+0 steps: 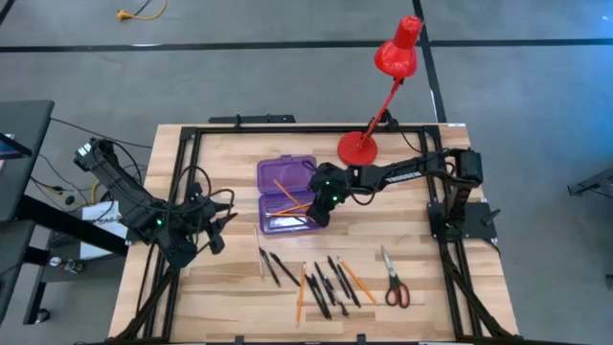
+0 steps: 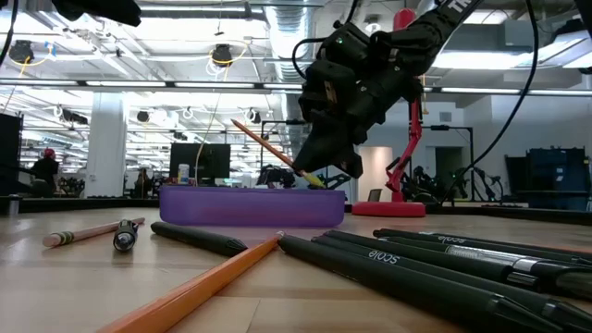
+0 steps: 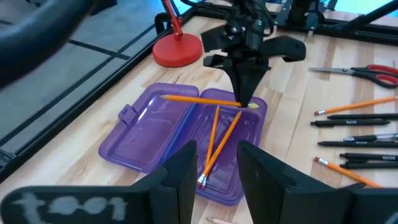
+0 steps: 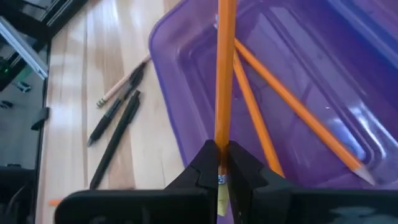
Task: Pick & place school supplies into a supply box
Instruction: Put the orange pencil into the purple supply box
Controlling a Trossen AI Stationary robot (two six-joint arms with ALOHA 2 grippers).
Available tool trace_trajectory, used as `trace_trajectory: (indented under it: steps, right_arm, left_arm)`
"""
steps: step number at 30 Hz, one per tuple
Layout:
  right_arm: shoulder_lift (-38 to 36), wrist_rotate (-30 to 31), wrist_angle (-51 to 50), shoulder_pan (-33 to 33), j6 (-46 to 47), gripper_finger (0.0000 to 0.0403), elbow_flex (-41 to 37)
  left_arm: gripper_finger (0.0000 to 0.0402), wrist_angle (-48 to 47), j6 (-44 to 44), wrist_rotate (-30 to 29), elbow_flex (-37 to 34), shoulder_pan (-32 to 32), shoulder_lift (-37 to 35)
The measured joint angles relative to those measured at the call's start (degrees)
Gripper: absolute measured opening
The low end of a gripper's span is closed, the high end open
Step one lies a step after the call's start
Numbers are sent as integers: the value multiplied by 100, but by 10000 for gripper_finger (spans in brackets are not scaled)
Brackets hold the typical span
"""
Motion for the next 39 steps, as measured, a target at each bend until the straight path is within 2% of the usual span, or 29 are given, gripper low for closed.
trace_trajectory:
  steps: [7,18,28,39]
  right_arm:
    - [0,428,-825,65,-513,0,325]
    - [0,829,-1340,106,-984,0,617]
    - [-2,909,-1444,169,-1222,0,680]
    - [-2,1623,-1433,415,-1406,0,678]
  left_arm:
    - [102,1,-45,-73,0,2,0]
    - [103,2,-135,-216,0,2,2]
    - [103,0,-146,-300,0,2,2]
    - [103,0,-146,-353,0,1,2]
